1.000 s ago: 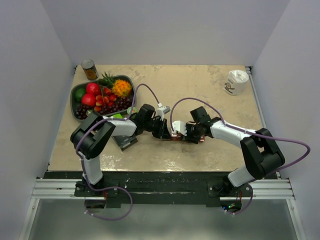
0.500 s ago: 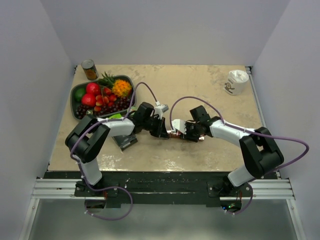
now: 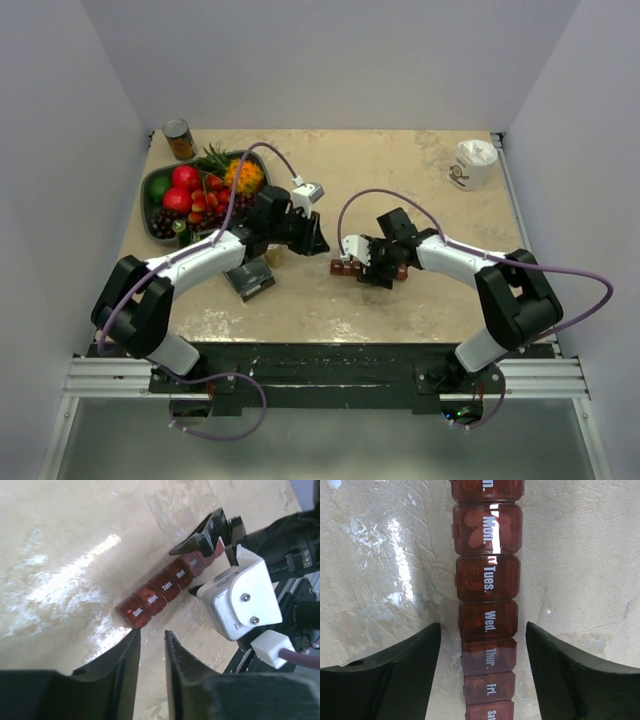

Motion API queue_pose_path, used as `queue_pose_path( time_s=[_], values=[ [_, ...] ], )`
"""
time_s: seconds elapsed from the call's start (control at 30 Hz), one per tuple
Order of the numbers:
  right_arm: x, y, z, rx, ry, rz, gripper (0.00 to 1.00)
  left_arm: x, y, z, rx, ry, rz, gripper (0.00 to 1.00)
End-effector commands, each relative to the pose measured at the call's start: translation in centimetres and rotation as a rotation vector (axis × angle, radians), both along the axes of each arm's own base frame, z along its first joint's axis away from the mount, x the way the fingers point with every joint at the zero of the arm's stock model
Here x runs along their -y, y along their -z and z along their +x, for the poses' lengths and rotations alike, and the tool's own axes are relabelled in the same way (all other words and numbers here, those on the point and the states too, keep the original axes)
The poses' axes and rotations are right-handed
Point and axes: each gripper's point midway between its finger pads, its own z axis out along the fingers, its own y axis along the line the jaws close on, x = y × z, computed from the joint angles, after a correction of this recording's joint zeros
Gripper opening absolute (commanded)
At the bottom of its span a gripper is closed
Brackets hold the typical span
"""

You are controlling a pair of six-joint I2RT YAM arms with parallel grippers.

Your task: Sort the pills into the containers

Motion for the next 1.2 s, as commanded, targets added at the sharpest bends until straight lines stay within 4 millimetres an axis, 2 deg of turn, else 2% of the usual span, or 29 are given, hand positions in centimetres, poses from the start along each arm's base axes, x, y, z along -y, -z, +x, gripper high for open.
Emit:
queue_pose_path(
  time_s=[0.0,0.13,0.17,0.2,0.23,0.3,0.33,0.37,0.43,0.47,0.53,0.57,0.67,0.8,0.9,0.93,1.03,1.17],
  values=[
    [-0.4,-0.2,-0.9,-0.07,0.014,0.015,0.76,-2.0,-5.7,2.1,0.206,-0.074,-0.001,0.41],
    [-0.2,-1.7,-0.1,-0.045,0.042,0.038,0.85,-3.6,-9.1,2.6,0.318,-0.124,-0.003,0.55],
    [-0.2,-2.2,0.2,-0.036,0.049,0.045,0.89,-4.0,-10.5,2.3,0.356,-0.131,-0.016,0.57],
    [-0.1,-2.6,0.2,-0.036,0.056,0.046,0.91,-4.4,-11.3,2.3,0.388,-0.137,-0.014,0.64],
    [0.3,-3.5,0.6,-0.015,0.071,0.06,0.93,-5.2,-12.8,2.3,0.431,-0.164,-0.018,0.67],
    [0.7,-5.0,1.1,0.001,0.088,0.074,0.99,-5.8,-14.2,2.1,0.481,-0.178,-0.019,0.79],
    [1.2,-5.8,1.5,0.011,0.109,0.082,0.99,-6.4,-15.7,1.8,0.52,-0.195,-0.03,0.83],
    [1.2,-7.7,2.1,0.046,0.118,0.114,0.99,-6.9,-16.3,1.7,0.538,-0.21,-0.03,0.9],
    [2.4,-9.5,2.8,0.064,0.165,0.141,0.99,-8.2,-17.9,1.3,0.59,-0.246,-0.025,0.97],
    [2.4,-11.8,3.4,0.106,0.183,0.185,0.99,-8.7,-18.4,1.2,0.606,-0.261,-0.022,0.99],
    [3.7,-14.3,4.3,0.14,0.248,0.235,0.99,-10.0,-19.1,0.7,0.639,-0.29,0.008,0.99],
    [3.9,-16.8,4.7,0.162,0.315,0.299,0.99,-10.4,-19.2,0.6,0.649,-0.302,0.021,0.99],
    [5.0,-21.5,5.2,0.164,0.429,0.462,0.99,-12.1,-19.1,0.1,0.661,-0.344,0.067,0.99],
    [6.4,-27.5,5.3,0.245,0.598,0.611,0.99,-13.0,-19.0,-0.9,0.668,-0.359,0.071,0.99],
    [8.0,-30.8,6.0,0.306,0.794,0.7,0.99,-13.5,-19.3,-1.7,0.673,-0.365,0.057,0.99],
    [9.1,-32.4,6.0,0.363,0.862,0.717,0.99,-13.6,-19.6,-2.0,0.68,-0.365,0.051,0.99],
    [10.5,-35.2,5.5,0.425,0.959,0.773,0.99,-13.8,-19.9,-2.4,0.685,-0.371,0.041,0.99],
    [11.7,-37.3,4.7,0.481,1.015,0.805,0.99,-13.9,-20.0,-2.6,0.688,-0.368,0.043,0.99]
  ],
)
